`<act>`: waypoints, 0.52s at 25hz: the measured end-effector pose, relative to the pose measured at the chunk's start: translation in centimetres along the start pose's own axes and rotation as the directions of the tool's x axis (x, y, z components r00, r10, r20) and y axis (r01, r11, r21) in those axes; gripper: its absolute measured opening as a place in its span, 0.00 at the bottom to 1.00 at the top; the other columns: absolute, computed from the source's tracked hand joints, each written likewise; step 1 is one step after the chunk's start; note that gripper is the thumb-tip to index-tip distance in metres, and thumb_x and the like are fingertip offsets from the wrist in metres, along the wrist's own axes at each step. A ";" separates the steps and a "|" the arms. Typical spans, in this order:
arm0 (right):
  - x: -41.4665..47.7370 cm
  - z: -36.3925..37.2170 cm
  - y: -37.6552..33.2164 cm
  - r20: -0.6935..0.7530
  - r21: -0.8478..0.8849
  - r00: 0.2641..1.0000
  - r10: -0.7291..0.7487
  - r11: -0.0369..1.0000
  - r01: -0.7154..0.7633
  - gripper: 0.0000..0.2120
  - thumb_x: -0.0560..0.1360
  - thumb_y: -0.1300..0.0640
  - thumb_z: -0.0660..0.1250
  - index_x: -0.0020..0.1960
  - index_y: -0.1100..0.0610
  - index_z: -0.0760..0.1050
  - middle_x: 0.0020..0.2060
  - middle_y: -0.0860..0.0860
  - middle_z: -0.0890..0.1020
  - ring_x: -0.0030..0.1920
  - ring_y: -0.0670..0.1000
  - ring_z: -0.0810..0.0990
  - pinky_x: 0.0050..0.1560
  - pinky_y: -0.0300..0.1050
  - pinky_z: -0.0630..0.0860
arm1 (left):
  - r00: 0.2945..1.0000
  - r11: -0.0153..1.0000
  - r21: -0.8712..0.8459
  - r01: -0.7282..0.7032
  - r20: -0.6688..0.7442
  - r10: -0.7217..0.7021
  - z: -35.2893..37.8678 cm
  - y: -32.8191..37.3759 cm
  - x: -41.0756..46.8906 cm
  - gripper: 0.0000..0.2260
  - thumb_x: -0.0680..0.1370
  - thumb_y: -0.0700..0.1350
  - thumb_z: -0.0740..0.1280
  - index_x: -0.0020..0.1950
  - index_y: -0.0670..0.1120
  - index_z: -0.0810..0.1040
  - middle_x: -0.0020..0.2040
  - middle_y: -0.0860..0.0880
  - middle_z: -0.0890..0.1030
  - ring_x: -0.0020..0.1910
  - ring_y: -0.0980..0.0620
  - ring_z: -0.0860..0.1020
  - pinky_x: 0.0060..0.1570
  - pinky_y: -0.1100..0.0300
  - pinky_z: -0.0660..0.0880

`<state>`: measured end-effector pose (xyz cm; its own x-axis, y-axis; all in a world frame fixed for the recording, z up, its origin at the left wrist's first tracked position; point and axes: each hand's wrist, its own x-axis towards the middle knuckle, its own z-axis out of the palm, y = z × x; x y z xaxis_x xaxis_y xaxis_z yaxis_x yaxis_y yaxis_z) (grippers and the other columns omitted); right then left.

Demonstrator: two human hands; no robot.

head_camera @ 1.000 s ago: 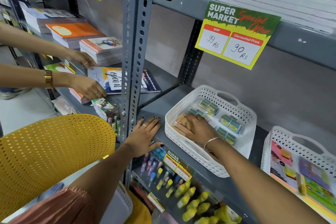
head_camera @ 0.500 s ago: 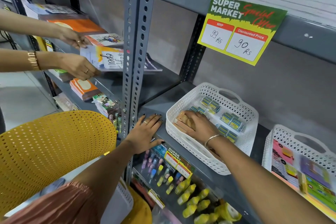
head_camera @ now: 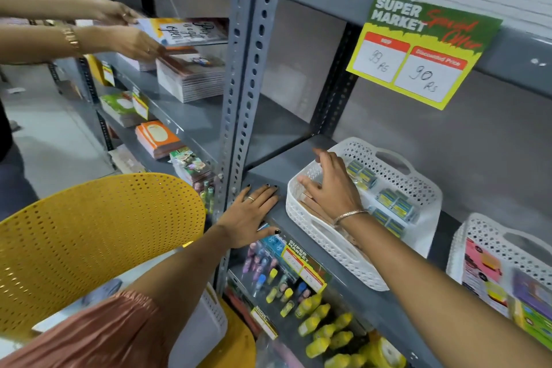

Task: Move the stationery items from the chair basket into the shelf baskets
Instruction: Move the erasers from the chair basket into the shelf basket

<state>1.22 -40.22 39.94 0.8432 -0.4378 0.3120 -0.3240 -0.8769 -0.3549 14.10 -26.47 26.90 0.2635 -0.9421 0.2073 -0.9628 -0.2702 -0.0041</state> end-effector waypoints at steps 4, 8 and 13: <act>0.9 2.2 -4.4 -0.100 0.018 0.975 -0.197 0.980 0.200 0.25 0.73 0.47 0.59 0.65 0.59 0.66 0.59 0.57 0.75 0.60 0.56 0.70 0.57 0.47 0.69 | 0.991 0.993 -0.026 0.117 -0.055 -0.119 0.4 -1.3 -5.2 0.32 0.77 0.63 0.51 0.70 0.40 0.66 0.72 0.42 0.66 0.71 0.45 0.61 0.69 0.48 0.55; -0.1 8.0 -8.3 -0.064 -0.010 0.939 -0.338 0.941 0.338 0.24 0.71 0.50 0.56 0.63 0.60 0.68 0.55 0.58 0.76 0.56 0.56 0.71 0.54 0.48 0.71 | 0.947 0.947 -0.063 0.316 0.087 -0.310 3.4 -3.0 -14.0 0.35 0.79 0.64 0.42 0.68 0.39 0.70 0.70 0.40 0.68 0.69 0.41 0.66 0.63 0.44 0.66; -4.2 19.3 -10.8 0.226 0.099 0.867 -0.443 0.896 0.432 0.22 0.68 0.61 0.69 0.61 0.63 0.71 0.53 0.62 0.78 0.55 0.64 0.76 0.55 0.56 0.77 | 0.816 0.843 -0.048 0.536 0.287 -0.503 9.5 -2.4 -27.1 0.36 0.78 0.66 0.44 0.66 0.39 0.72 0.69 0.39 0.70 0.68 0.40 0.67 0.65 0.46 0.55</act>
<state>9.46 -25.13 25.50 0.9721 0.0539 0.2284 0.1166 -0.9556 -0.2707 9.87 -2.16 11.96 0.7161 -0.6894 -0.1092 -0.6729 -0.7234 0.1544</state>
